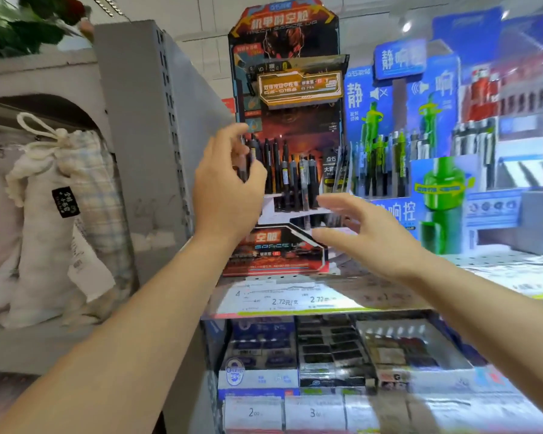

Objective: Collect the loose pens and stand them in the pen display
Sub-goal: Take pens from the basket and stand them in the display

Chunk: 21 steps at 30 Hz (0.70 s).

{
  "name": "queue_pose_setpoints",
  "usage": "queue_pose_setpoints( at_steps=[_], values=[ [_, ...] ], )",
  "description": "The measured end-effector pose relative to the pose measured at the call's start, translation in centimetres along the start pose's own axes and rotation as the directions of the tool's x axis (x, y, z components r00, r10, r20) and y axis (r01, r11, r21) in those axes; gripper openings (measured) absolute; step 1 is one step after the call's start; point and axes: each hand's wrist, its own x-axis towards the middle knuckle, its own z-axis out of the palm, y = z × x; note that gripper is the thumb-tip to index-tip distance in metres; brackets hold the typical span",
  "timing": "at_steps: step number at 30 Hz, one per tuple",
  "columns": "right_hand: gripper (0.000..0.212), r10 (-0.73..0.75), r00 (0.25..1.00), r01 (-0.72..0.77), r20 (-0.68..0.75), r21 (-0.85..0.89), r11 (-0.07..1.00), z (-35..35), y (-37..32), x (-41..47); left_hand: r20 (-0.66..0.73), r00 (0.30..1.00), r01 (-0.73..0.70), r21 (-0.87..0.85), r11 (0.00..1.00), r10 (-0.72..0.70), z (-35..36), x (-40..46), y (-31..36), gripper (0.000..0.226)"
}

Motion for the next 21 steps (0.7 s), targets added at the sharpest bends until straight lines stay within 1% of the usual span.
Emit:
queue_pose_setpoints(
  at_steps=[2,4,6,9,12,15,18,21],
  values=[
    [0.066,0.026,0.999,-0.025,-0.041,0.022,0.999,-2.2,0.5,-2.4,0.061,0.998,0.038,-0.111,0.993,-0.031,0.7,-2.9,1.6,0.042],
    [0.069,0.055,0.994,-0.052,-0.089,0.04,0.998,-4.9,1.0,-4.8,0.163,0.984,0.1,-0.197,0.975,-0.068,2.0,-5.4,3.9,0.044],
    [0.066,0.091,0.987,-0.084,-0.134,0.061,0.995,-8.1,1.8,-7.4,0.248,0.967,0.12,-0.245,0.962,-0.057,3.6,-7.3,6.6,0.044],
    [0.061,0.135,0.975,-0.126,-0.177,0.062,0.99,-13.5,3.5,-11.4,0.332,0.943,0.142,-0.342,0.929,-0.022,7.0,-9.7,11.6,0.04],
    [0.063,0.185,0.958,-0.183,-0.22,0.027,0.983,-19.9,5.7,-15.9,0.446,0.894,0.263,-0.426,0.866,-0.052,11.8,-12.3,17.5,0.039],
    [0.067,0.242,0.94,-0.247,-0.241,0.01,0.969,-27.0,7.6,-21.0,0.547,0.836,0.344,-0.464,0.817,-0.042,17.5,-15.0,23.6,0.037],
    [0.069,0.277,0.922,-0.298,-0.27,-0.038,0.954,-34.6,9.4,-26.3,0.616,0.787,0.37,-0.473,0.799,0.0,23.6,-17.7,29.6,0.04],
    [0.066,0.324,0.895,-0.366,-0.308,-0.09,0.926,-41.2,11.2,-30.7,0.672,0.74,0.392,-0.478,0.786,0.04,29.2,-20.3,35.2,0.044]
  ],
)
